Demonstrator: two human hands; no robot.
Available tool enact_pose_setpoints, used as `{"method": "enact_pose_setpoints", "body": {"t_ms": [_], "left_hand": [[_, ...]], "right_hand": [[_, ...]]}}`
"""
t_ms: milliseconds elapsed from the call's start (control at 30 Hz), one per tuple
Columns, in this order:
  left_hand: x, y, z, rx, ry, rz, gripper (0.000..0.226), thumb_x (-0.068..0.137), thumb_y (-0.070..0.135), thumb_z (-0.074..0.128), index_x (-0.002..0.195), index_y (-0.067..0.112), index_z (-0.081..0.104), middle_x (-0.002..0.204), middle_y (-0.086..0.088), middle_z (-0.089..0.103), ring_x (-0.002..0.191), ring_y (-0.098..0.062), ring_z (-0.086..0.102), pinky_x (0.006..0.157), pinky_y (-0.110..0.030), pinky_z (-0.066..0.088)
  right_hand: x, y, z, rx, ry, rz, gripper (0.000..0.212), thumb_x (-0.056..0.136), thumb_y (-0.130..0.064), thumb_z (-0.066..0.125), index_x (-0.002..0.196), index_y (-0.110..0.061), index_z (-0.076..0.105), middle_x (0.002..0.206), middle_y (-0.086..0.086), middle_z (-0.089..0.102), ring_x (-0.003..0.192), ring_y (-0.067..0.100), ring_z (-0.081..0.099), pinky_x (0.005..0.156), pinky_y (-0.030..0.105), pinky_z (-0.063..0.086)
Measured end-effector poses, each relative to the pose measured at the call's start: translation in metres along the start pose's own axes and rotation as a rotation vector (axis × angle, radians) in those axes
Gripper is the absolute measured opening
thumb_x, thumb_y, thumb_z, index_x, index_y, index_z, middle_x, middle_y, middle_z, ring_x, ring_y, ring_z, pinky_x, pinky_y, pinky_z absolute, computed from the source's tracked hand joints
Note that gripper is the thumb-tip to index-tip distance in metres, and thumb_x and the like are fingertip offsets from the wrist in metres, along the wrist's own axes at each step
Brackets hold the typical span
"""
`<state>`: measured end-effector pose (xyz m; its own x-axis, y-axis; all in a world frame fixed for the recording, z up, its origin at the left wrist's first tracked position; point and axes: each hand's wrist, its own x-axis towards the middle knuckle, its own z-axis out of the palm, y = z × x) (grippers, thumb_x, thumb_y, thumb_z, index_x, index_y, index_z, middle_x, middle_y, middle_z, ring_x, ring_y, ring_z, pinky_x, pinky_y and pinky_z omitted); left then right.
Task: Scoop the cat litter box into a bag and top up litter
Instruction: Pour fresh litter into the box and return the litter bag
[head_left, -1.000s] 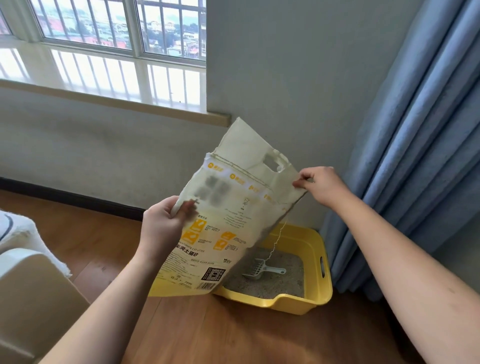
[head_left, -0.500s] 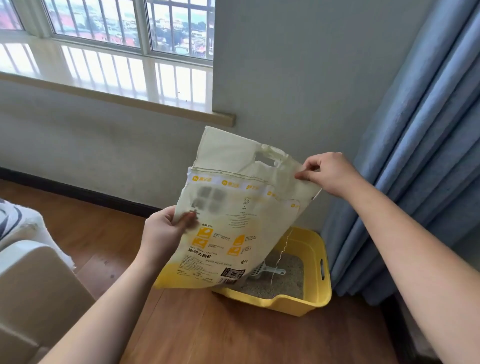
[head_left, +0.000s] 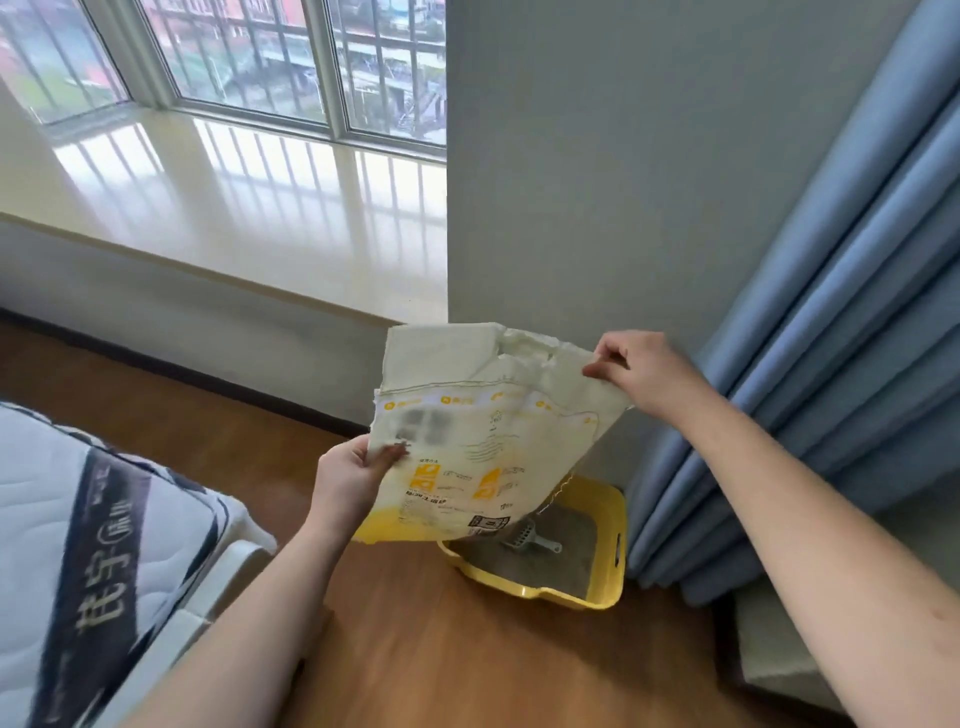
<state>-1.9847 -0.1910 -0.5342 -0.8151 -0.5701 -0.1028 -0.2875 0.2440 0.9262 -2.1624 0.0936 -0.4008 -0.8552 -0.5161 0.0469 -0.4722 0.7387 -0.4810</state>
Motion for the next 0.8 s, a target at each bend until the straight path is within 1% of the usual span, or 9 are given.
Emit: {"method": "enact_pose_setpoints", "body": {"t_ms": [100,200,300,400,533,633,700,733,800], "left_hand": [[-0.016,0.060,-0.029,0.071,-0.020,-0.036,0.019,0.083,0.037,0.076,0.070,0.024,0.072,0.069,-0.005,0.072,0.075,-0.034,0.066,0.064,-0.046,0.052],[-0.026,0.120,-0.052,0.086,-0.019,-0.084,0.016,0.084,0.034,0.076,0.070,0.026,0.074,0.070,-0.002,0.073,0.075,-0.030,0.069,0.065,-0.045,0.053],[-0.028,0.175,-0.076,0.096,-0.006,-0.113,0.016,0.083,0.033,0.076,0.072,0.021,0.076,0.072,-0.001,0.074,0.076,-0.029,0.070,0.069,-0.046,0.054],[-0.037,0.232,-0.101,0.102,0.003,-0.113,0.012,0.083,0.028,0.077,0.076,0.019,0.077,0.074,0.003,0.076,0.074,-0.020,0.072,0.071,-0.045,0.058],[-0.048,0.302,-0.139,0.122,0.081,-0.013,0.008,0.078,0.019,0.082,0.076,0.024,0.076,0.074,0.015,0.075,0.073,-0.006,0.070,0.066,-0.025,0.053],[-0.072,0.339,-0.166,0.111,0.134,0.059,0.011,0.076,0.018,0.084,0.081,0.024,0.076,0.077,0.017,0.075,0.075,-0.001,0.070,0.071,-0.024,0.054],[-0.091,0.357,-0.182,0.128,0.191,0.115,0.016,0.075,0.020,0.085,0.081,0.030,0.073,0.074,0.021,0.073,0.069,0.004,0.067,0.067,-0.019,0.050],[-0.099,0.364,-0.189,0.153,0.222,0.160,0.018,0.075,0.023,0.085,0.085,0.031,0.072,0.076,0.019,0.073,0.069,0.004,0.065,0.065,-0.017,0.050],[-0.116,0.376,-0.203,0.181,0.254,0.240,0.033,0.075,0.028,0.085,0.102,0.034,0.067,0.089,0.012,0.072,0.082,-0.001,0.066,0.072,-0.016,0.051]], "right_hand": [[-0.001,-0.041,-0.055,-0.012,-0.007,-0.032,0.028,0.089,-0.036,0.063,0.077,-0.010,0.059,0.069,-0.002,0.056,0.068,0.021,0.052,0.061,0.033,0.039],[0.002,-0.075,-0.108,-0.047,-0.011,-0.060,0.022,0.090,-0.035,0.061,0.080,-0.016,0.061,0.072,-0.007,0.055,0.071,0.018,0.052,0.062,0.032,0.038],[0.010,-0.104,-0.160,-0.006,0.021,-0.102,0.015,0.089,-0.034,0.063,0.081,-0.021,0.065,0.074,-0.011,0.057,0.074,0.017,0.055,0.064,0.030,0.041],[0.015,-0.134,-0.208,0.009,0.030,-0.147,0.015,0.087,-0.035,0.065,0.078,-0.023,0.066,0.067,-0.016,0.053,0.070,0.013,0.054,0.061,0.027,0.036],[0.014,-0.169,-0.248,-0.035,0.048,-0.236,0.016,0.087,-0.038,0.065,0.081,-0.023,0.067,0.064,-0.020,0.050,0.069,0.011,0.052,0.060,0.025,0.033],[0.005,-0.193,-0.263,-0.023,0.112,-0.309,0.018,0.085,-0.039,0.066,0.078,-0.023,0.066,0.068,-0.014,0.058,0.067,0.014,0.055,0.058,0.026,0.036],[0.000,-0.208,-0.268,-0.041,0.151,-0.368,0.021,0.086,-0.041,0.065,0.077,-0.021,0.065,0.069,-0.012,0.058,0.065,0.017,0.055,0.058,0.027,0.036],[-0.001,-0.215,-0.268,-0.056,0.170,-0.406,0.023,0.086,-0.041,0.065,0.076,-0.021,0.064,0.069,-0.012,0.058,0.064,0.019,0.054,0.058,0.027,0.036],[-0.002,-0.228,-0.264,-0.076,0.199,-0.475,0.024,0.085,-0.042,0.065,0.075,-0.020,0.063,0.070,-0.010,0.060,0.063,0.021,0.054,0.058,0.027,0.036]]}}
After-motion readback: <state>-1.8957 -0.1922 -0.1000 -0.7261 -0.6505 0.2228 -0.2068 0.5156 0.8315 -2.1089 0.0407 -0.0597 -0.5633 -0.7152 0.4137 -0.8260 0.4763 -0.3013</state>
